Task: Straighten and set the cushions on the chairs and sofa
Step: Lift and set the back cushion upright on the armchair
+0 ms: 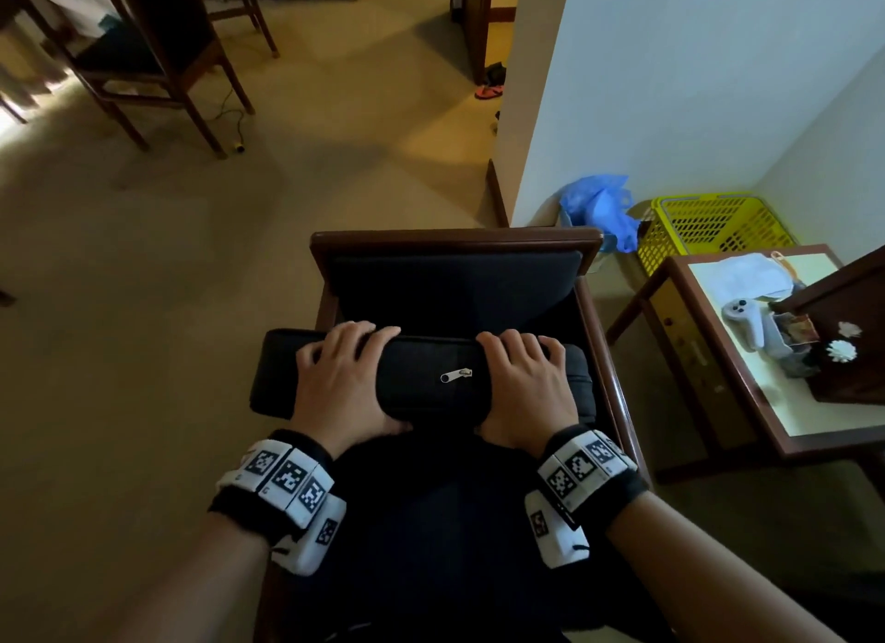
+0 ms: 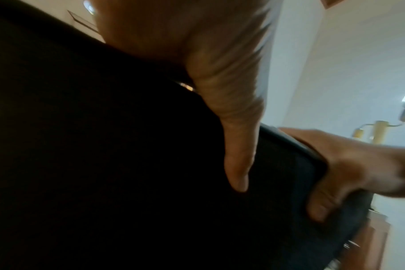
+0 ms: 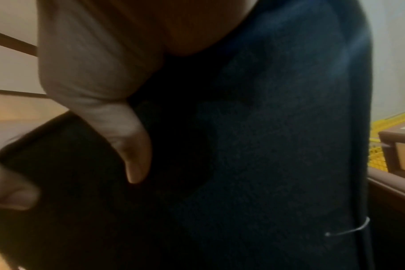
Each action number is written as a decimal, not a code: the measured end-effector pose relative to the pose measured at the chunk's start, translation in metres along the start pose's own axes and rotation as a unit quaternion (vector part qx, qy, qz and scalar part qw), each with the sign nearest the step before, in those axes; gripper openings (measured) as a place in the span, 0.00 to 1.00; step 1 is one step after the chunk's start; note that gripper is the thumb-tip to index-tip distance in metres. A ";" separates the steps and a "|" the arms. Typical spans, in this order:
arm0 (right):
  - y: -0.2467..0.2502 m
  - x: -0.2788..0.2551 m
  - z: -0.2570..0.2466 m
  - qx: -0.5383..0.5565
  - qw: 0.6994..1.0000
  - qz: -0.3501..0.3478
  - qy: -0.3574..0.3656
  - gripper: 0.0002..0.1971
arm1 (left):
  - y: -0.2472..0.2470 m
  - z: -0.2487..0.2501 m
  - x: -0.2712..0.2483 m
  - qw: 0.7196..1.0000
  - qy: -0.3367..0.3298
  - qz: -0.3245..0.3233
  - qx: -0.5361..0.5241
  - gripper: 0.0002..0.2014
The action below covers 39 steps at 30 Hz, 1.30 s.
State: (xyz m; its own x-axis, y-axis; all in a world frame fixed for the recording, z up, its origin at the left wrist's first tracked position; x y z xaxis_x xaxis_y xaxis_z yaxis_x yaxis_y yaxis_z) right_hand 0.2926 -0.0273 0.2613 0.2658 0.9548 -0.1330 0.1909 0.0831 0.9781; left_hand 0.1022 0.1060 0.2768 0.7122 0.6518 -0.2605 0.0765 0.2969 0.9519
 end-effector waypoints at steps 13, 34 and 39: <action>0.018 -0.030 0.079 0.077 0.989 -0.012 -0.127 0.59 | -0.025 -0.011 -0.011 0.913 0.051 0.016 -0.405 0.56; 0.060 -0.082 0.054 0.220 0.972 0.084 -0.012 0.48 | -0.045 0.070 0.055 0.941 -0.243 -0.176 -0.155 0.61; 0.052 -0.091 0.050 0.238 0.960 0.145 -0.024 0.43 | -0.043 0.081 0.041 0.958 -0.225 -0.113 -0.135 0.45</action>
State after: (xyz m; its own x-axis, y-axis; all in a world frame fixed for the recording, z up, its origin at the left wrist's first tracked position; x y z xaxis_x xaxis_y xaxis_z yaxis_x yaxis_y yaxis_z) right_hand 0.3256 -0.1239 0.3161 0.4147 0.9025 0.1160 0.5085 -0.3355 0.7930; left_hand 0.1849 0.0636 0.2382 0.9321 0.2015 -0.3010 0.1235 0.6045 0.7869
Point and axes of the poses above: each hand's wrist, its own x-axis towards the middle knuckle, its own y-axis out of the back of the hand, z = x × y, the point moved 1 cm from there along x, towards the middle knuckle, and after that the axes turned 13 degrees about -z, right-handed, at the moved point
